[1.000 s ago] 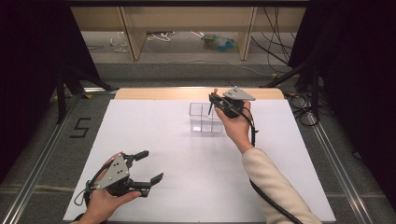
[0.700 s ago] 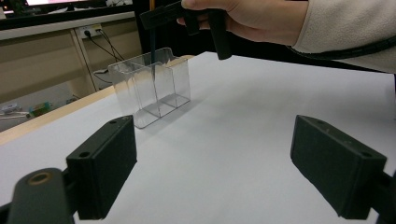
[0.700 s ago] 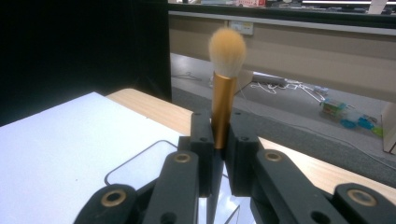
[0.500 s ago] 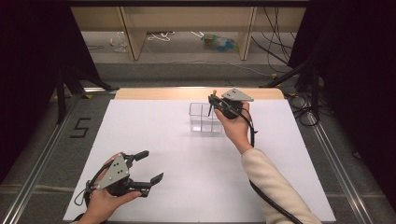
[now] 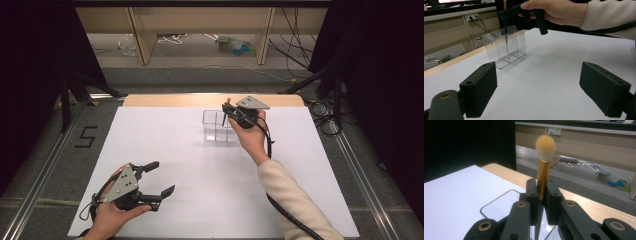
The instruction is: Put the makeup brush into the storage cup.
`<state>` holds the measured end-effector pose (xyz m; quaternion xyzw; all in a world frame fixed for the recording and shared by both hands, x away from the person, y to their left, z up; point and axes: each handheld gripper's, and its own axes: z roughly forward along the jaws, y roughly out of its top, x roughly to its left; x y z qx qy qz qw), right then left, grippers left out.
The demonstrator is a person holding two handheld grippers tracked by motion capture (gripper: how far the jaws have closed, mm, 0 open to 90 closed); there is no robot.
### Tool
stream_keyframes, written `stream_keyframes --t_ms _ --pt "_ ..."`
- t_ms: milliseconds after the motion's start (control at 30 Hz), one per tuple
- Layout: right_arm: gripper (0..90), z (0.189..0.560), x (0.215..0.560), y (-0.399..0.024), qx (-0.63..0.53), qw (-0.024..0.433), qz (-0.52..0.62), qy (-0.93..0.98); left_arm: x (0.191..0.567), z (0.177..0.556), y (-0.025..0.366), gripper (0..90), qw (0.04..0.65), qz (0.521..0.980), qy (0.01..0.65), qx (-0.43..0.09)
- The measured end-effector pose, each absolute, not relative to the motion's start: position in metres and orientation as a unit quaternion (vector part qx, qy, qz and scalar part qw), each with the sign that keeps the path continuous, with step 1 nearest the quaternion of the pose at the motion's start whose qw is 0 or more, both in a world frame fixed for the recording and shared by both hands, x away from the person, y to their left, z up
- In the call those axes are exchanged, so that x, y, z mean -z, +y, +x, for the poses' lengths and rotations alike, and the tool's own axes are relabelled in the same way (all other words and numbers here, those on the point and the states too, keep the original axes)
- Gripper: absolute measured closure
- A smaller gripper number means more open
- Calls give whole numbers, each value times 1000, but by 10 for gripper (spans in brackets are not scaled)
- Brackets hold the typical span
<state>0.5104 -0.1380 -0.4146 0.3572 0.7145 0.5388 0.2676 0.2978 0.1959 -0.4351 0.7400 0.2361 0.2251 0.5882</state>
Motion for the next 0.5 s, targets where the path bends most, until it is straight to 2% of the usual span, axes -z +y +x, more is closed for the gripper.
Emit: stream_keyframes --t_ms 133,233,500 --pt "837 512 416 -138 -538 279 349 715 435 298 196 143 588 740 236 -225" --pt "837 510 417 -136 -535 267 356 718 435 298 196 143 588 740 236 -225" --pt "836 511 421 -135 -530 272 350 723 435 298 196 143 588 740 236 -226"
